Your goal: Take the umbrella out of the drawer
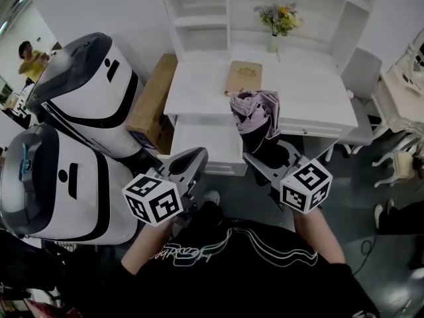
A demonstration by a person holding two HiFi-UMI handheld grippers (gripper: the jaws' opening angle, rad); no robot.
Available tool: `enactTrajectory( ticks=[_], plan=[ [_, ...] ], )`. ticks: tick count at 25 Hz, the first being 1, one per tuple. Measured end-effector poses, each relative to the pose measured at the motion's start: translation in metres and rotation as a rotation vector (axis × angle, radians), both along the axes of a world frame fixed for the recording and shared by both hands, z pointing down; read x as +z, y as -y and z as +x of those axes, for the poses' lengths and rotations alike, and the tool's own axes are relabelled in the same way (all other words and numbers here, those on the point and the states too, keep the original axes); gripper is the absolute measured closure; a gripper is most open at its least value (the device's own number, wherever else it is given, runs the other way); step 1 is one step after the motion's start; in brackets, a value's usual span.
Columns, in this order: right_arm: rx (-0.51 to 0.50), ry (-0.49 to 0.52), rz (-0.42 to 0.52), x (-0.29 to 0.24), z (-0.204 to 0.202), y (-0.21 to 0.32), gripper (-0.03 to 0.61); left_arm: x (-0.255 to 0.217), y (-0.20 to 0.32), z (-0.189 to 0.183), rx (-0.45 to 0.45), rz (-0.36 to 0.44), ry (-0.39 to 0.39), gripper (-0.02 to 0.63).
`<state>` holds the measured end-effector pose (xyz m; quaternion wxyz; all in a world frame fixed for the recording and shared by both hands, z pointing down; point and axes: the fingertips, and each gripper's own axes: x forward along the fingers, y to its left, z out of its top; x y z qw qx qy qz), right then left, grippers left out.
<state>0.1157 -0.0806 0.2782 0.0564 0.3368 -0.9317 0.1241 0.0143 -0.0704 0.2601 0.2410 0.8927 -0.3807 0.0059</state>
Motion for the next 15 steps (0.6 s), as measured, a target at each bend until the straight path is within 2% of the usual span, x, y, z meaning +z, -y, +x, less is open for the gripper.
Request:
enactTrajectory(
  ticks=[3, 15],
  plan=[
    [0.003, 0.010, -0.002, 0.000, -0.004, -0.003, 0.370, -0.003, -0.003, -0.001, 0.019, -0.005, -0.026, 0.594],
    [0.026, 0.020, 0.005, -0.005, -0.003, -0.006, 0.370, -0.012, -0.002, 0.004, 0.051, 0.035, -0.014, 0.594]
  ],
)
